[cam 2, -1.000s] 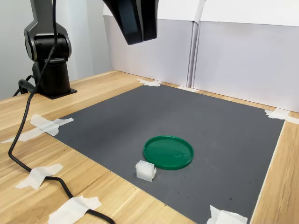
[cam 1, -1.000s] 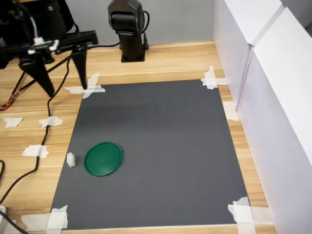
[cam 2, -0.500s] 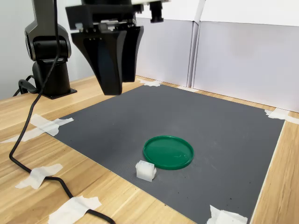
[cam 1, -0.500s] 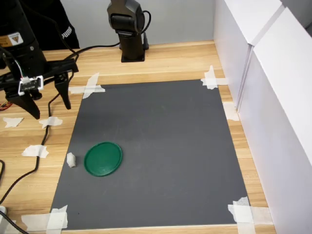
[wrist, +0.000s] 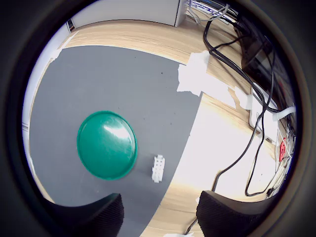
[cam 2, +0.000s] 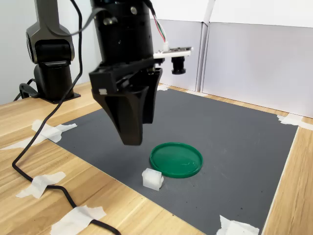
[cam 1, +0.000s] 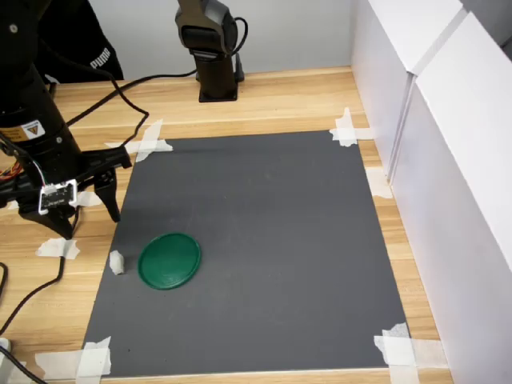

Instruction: Grasp a white terminal and put it on the green lid.

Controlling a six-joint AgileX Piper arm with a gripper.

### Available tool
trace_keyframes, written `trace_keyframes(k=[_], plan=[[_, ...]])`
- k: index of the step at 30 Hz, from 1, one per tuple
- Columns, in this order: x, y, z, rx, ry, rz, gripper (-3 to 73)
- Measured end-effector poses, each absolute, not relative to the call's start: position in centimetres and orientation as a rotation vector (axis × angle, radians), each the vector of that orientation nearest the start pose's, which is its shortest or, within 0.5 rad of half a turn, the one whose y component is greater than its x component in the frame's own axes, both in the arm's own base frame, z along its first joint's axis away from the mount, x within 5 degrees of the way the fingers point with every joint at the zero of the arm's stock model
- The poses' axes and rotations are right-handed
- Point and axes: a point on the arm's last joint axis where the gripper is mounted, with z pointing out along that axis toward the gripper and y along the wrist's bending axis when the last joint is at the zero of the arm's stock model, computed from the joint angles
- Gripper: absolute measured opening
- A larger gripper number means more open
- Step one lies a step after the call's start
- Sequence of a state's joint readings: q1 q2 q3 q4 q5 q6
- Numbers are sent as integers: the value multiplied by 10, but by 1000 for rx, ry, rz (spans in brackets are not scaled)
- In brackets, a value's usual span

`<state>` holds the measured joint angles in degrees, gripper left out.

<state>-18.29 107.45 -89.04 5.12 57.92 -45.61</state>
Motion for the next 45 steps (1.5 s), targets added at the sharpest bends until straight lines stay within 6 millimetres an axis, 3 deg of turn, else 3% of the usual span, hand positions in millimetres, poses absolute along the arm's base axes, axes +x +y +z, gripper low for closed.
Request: trace_keyframes(k=[10, 33, 45], plan=[[396, -101, 246, -647, 2729, -154, 618], [409, -109, 203, -602, 2812, -179, 617], [413, -110, 199, -566, 2802, -185, 617]])
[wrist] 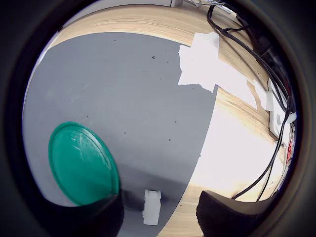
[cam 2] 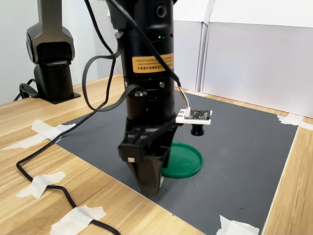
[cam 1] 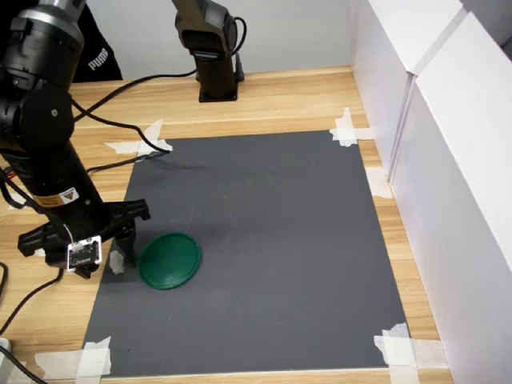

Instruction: Grasp a white terminal and put it on the green lid.

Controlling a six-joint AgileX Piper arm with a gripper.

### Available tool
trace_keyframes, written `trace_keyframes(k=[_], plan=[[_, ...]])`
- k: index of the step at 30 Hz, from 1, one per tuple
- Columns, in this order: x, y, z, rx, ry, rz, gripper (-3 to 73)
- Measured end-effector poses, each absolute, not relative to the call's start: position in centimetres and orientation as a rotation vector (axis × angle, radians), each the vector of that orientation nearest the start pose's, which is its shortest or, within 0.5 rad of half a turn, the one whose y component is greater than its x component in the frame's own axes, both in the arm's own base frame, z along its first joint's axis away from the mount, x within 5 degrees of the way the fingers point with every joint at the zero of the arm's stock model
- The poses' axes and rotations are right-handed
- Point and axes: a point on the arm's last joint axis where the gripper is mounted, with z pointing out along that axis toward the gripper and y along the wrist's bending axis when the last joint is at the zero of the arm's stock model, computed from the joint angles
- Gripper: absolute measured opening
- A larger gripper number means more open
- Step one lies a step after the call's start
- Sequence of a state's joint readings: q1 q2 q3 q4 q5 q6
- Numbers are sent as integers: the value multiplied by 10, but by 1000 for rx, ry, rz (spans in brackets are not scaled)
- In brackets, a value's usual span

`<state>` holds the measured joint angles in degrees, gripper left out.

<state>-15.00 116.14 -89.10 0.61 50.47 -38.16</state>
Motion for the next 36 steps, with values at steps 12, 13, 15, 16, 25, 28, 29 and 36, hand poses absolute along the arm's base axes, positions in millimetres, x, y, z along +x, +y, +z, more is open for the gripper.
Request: trace_keyframes(k=[12, 13, 15, 16, 25, 28, 29, 36], plan=[[415, -111, 189, -570, 2818, -187, 594], [415, -111, 188, -569, 2820, -186, 584], [415, -111, 187, -569, 2823, -184, 556], [415, -111, 187, -569, 2824, -184, 542], [416, -111, 182, -566, 2835, -176, 337], [416, -111, 182, -553, 2837, -175, 209], [416, -111, 182, -550, 2838, -174, 164], [416, -111, 182, -546, 2841, -172, 87]])
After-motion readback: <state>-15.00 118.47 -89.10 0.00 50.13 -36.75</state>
